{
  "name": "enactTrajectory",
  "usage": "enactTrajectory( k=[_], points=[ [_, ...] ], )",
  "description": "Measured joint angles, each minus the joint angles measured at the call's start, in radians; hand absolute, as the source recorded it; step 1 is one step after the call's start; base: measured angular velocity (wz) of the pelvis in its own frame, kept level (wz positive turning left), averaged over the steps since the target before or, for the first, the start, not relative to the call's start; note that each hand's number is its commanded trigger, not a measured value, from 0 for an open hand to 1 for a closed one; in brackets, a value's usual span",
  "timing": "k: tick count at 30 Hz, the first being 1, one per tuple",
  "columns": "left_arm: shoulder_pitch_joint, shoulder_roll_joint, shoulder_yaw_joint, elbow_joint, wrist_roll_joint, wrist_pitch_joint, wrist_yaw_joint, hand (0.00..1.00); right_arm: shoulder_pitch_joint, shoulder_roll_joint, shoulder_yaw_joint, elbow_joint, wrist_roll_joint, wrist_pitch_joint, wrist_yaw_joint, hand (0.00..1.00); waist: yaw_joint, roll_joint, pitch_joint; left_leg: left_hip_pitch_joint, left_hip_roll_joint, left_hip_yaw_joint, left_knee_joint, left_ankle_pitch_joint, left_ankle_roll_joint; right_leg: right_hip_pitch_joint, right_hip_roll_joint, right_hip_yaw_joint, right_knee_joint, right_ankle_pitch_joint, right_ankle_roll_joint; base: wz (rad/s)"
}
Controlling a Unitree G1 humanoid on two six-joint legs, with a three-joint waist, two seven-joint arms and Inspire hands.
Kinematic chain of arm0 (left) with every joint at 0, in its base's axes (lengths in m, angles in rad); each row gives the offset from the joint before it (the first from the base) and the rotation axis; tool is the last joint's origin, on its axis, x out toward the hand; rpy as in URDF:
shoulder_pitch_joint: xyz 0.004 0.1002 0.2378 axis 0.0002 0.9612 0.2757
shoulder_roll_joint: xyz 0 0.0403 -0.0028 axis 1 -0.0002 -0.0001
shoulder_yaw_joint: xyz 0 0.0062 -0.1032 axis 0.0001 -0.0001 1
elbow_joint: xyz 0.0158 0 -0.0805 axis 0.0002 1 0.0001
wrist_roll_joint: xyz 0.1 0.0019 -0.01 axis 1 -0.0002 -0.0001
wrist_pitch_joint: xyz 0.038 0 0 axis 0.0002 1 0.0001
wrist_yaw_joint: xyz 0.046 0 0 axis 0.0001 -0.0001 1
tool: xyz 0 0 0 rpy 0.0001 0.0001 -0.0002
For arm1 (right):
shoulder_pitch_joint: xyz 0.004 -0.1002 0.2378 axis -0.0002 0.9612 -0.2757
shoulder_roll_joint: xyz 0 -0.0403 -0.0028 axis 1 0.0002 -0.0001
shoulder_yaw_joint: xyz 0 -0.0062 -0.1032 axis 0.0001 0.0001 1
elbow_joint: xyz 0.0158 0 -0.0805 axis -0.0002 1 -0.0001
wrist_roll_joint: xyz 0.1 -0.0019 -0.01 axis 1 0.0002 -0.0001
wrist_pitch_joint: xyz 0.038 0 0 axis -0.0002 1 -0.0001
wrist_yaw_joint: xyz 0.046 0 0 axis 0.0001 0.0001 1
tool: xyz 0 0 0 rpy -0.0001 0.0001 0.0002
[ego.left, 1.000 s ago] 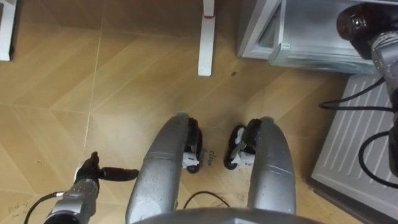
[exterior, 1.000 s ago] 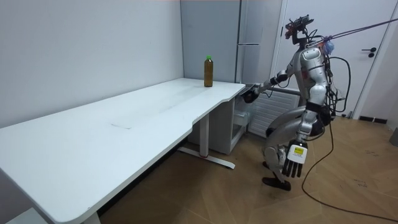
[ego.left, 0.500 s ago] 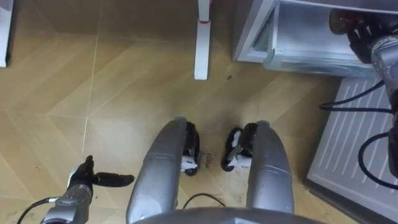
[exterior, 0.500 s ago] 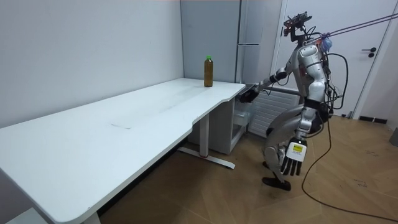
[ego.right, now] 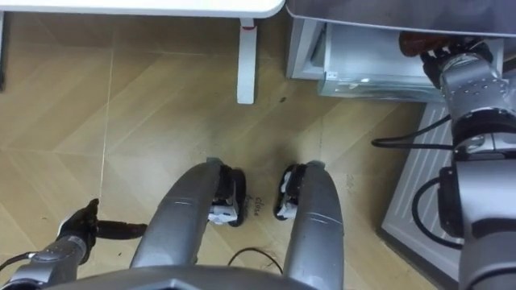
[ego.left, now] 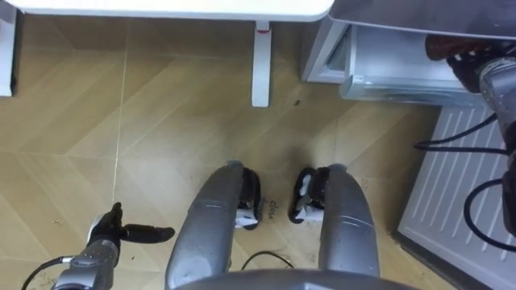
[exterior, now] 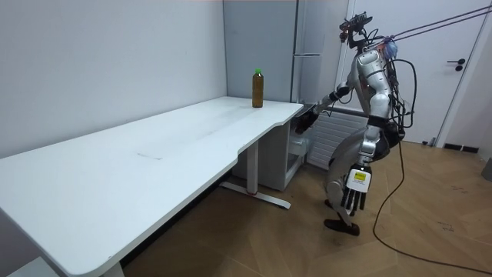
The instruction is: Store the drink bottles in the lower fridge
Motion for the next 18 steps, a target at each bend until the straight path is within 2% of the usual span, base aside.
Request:
enactTrajectory(
  k=[7,14,18],
  points=[
    [-0.003,-0.003,-0.005,0.019,0.001,0.006,-0.006,0.0,0.0,0.0,0.0,0.015,0.006,0.0,0.0,0.0,0.002,0.002,0.0019,0.037,-0.001,0.003,-0.026,0.001,0.0,0.035,-0.001,-0.001,-0.022,0.001,0.003,0.0],
    [-0.011,-0.012,-0.005,0.024,0.001,0.001,0.001,0.0,0.033,0.0,0.001,0.02,-0.019,0.001,-0.003,0.0,0.002,0.003,0.0017,0.098,-0.006,0.003,-0.125,0.034,-0.005,0.094,0.002,-0.011,-0.106,0.021,0.007,0.0],
    [-0.012,-0.013,-0.002,0.039,-0.001,0.001,0.004,0.0,0.062,0.001,0.003,0.045,-0.053,0.004,0.012,0.0,0.004,0.005,0.0014,0.143,0.0,-0.001,-0.163,0.04,-0.012,0.146,0.012,-0.025,-0.148,0.024,0.007,0.0]
  ],
)
